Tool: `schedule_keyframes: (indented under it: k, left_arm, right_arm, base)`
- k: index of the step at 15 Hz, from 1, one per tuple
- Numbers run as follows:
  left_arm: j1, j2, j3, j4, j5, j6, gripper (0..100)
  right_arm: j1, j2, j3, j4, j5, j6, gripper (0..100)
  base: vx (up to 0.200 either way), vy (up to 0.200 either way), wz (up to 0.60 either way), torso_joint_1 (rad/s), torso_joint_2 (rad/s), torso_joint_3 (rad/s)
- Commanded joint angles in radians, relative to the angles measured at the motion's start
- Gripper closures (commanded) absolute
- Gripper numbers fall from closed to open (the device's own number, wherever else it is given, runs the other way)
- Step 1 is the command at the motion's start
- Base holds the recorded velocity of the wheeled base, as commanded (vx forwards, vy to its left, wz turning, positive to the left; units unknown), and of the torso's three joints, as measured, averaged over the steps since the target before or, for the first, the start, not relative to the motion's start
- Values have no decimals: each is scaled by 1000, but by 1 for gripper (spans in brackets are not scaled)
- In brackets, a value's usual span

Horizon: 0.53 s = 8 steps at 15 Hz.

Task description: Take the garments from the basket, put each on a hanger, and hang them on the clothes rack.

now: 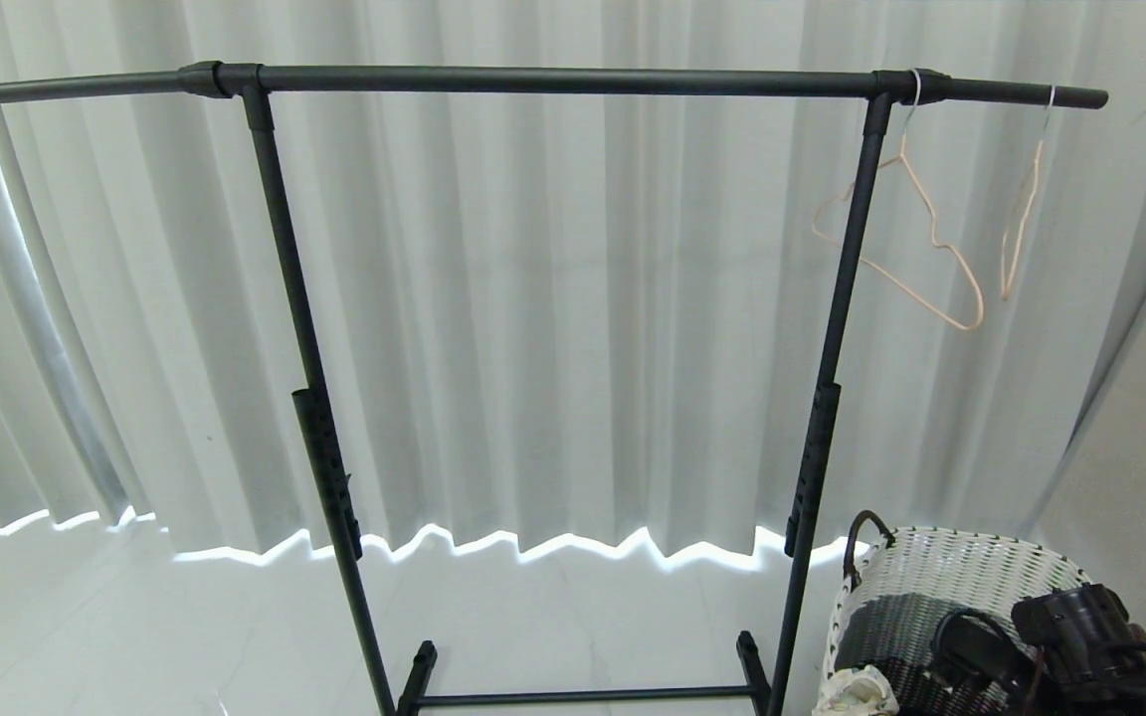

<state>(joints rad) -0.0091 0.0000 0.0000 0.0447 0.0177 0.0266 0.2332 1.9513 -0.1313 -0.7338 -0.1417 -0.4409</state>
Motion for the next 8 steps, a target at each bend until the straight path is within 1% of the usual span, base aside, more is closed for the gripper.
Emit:
schedule_keyframes:
  k: [1, 2, 3, 5, 6, 8]
  left_arm:
    - [0, 0, 0, 0, 1, -1, 0]
    - [0, 0, 0, 0, 1, -1, 0]
    - [0, 0, 0, 0, 1, -1, 0]
    - [0, 0, 0, 0, 1, 1, 0]
    - [0, 0, 0, 0, 1, 1, 0]
    - [0, 0, 0, 0, 1, 1, 0]
  right_arm:
    - [-2, 26, -7, -2, -1, 1, 0]
    - [0, 24, -5, -4, -1, -1, 0]
    - [5, 23, -4, -9, -1, -1, 100]
    - [5, 23, -8, -30, -16, -4, 100]
    - [5, 24, -11, -39, -50, -6, 100]
    - [11, 17, -4, -41, -79, -4, 100]
  base:
    - [0, 0, 0, 0, 0, 0]
    - [0, 0, 0, 0, 0, 0]
    - [0, 0, 0, 0, 0, 0]
    - [0, 0, 0, 0, 0, 0]
    - [0, 0, 0, 0, 0, 0]
    - [0, 0, 0, 0, 0, 0]
